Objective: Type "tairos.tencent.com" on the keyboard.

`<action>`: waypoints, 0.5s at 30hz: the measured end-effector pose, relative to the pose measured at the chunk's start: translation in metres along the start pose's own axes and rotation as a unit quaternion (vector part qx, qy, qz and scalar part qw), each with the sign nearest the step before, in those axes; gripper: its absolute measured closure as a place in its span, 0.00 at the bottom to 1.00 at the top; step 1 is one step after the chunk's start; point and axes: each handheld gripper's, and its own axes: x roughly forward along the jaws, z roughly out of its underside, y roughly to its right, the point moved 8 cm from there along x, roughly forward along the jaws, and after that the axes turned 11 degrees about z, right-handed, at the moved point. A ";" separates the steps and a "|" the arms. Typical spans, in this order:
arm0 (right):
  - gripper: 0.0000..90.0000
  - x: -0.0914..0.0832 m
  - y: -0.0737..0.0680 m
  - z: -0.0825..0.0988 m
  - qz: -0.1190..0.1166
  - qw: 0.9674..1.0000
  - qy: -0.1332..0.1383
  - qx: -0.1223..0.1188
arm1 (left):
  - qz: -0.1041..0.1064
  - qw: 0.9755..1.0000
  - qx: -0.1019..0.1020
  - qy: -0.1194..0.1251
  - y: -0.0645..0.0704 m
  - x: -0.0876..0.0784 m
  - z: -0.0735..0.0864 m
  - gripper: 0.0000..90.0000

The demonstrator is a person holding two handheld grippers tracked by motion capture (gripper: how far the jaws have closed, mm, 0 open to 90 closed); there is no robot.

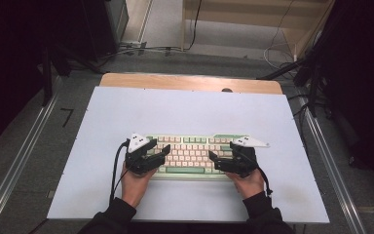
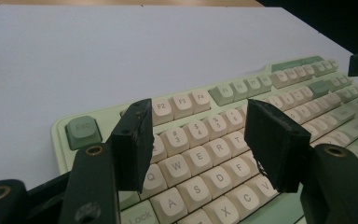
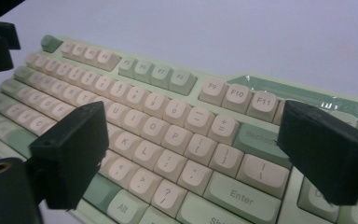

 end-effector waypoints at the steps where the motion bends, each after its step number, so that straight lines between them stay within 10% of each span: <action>1: 0.07 0.000 0.001 0.000 -0.001 1.000 -0.002 0.001 | 0.004 1.000 0.000 -0.002 0.001 0.001 0.000 0.45; 9: 0.12 0.001 0.000 0.001 -0.007 1.000 -0.026 -0.002 | 0.012 1.000 0.010 -0.014 0.008 0.007 0.002 0.44; 15: 0.23 -0.003 0.001 -0.003 -0.009 1.000 -0.007 0.001 | 0.042 0.998 0.006 -0.040 0.013 0.017 0.006 0.70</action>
